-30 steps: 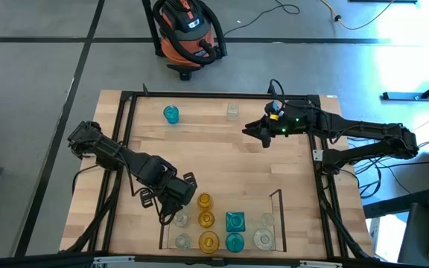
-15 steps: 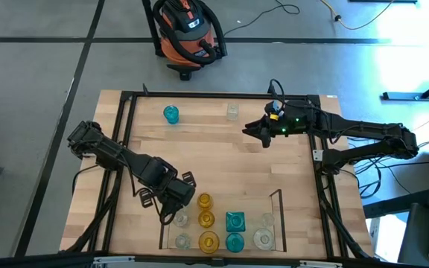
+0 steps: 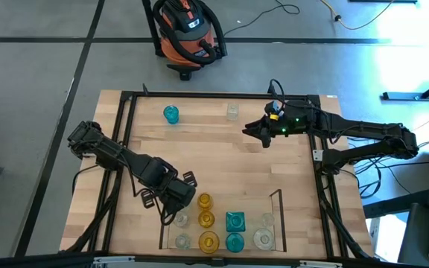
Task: Sort vases onto shelf
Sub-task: Put the transparent vase on the shelf aligned with the other transparent vase
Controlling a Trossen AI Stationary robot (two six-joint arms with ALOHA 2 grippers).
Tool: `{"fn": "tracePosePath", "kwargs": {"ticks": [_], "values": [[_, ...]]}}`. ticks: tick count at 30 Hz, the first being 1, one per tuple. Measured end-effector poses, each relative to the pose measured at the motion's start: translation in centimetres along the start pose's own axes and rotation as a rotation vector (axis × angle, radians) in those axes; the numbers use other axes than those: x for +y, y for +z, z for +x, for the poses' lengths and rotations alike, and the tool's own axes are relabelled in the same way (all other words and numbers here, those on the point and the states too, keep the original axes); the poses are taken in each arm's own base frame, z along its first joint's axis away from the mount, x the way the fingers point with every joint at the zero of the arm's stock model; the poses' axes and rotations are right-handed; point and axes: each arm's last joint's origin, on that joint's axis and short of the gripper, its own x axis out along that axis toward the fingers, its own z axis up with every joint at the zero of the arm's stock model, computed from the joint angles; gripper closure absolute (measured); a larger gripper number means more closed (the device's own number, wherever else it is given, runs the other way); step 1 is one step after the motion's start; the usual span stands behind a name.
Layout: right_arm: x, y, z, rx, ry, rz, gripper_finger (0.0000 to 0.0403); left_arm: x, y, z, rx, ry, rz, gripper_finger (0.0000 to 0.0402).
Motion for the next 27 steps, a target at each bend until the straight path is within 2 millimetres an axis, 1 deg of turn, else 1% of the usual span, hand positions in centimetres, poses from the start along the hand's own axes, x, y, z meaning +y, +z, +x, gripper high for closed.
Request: {"fn": "tracePosePath", "kwargs": {"ticks": [13, 27], "values": [[-0.01, -0.01, 0.00, 0.000, 0.000, 0.004, 0.0268, 0.05, -0.07, -0.01, 0.016, 0.019, -0.039, 0.0350], [0.02, -0.02, 0.00, 0.005, 0.008, 0.008, 0.0268, 0.02, -0.16, 0.01, 0.028, 0.018, -0.039, 0.0350]]}}
